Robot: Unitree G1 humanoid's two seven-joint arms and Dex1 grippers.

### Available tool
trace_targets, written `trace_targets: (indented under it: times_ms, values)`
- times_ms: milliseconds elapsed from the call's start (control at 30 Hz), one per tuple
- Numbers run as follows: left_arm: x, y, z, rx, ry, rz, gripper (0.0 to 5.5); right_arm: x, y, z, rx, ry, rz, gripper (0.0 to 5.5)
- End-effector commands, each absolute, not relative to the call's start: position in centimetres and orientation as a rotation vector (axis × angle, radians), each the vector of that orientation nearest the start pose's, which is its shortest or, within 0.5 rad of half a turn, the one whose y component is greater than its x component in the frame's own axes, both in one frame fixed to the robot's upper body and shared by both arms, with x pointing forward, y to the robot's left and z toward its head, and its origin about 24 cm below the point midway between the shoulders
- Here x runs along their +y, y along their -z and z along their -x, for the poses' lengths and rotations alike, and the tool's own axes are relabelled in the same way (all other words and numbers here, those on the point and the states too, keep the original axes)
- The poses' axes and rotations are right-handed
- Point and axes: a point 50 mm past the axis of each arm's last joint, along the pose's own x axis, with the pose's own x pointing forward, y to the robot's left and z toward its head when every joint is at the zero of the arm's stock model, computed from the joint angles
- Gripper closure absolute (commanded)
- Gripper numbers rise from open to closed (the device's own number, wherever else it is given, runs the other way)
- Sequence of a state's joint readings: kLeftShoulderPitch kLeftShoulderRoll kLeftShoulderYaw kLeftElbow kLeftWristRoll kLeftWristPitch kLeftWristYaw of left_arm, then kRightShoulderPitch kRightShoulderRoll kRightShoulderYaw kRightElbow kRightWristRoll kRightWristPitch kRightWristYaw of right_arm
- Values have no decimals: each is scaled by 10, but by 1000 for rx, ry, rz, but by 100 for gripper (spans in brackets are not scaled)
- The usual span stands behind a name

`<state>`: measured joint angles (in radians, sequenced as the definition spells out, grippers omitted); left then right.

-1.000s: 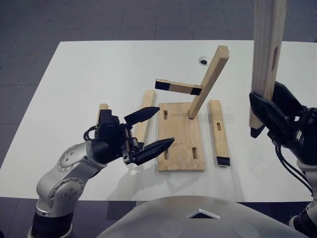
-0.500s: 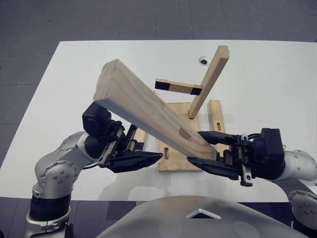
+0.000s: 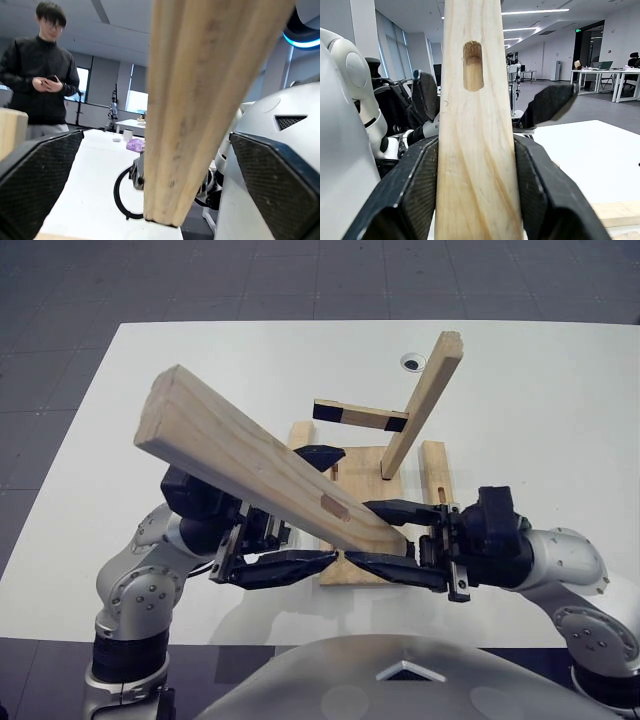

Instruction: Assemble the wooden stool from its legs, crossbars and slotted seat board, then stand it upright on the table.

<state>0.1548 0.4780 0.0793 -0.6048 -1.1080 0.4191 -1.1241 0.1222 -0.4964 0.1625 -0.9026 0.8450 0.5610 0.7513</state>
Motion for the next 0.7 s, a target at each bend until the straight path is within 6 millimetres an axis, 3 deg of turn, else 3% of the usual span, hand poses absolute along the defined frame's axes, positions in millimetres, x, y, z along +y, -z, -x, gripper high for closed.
trace_targets:
  times_ms: [33,400,700]
  values:
    - [148,-150,-155,-326,1541,443,9,-93,-157,-145,-73,-1439,-237,345]
    - [143,-143,-157,-283,1563,437,9,-84,-160,-142,-86,-1478,-247,345]
    - [144,-150,-166,-361,1463,485,174,-83,-161,-141,-85,-1488,-252,345]
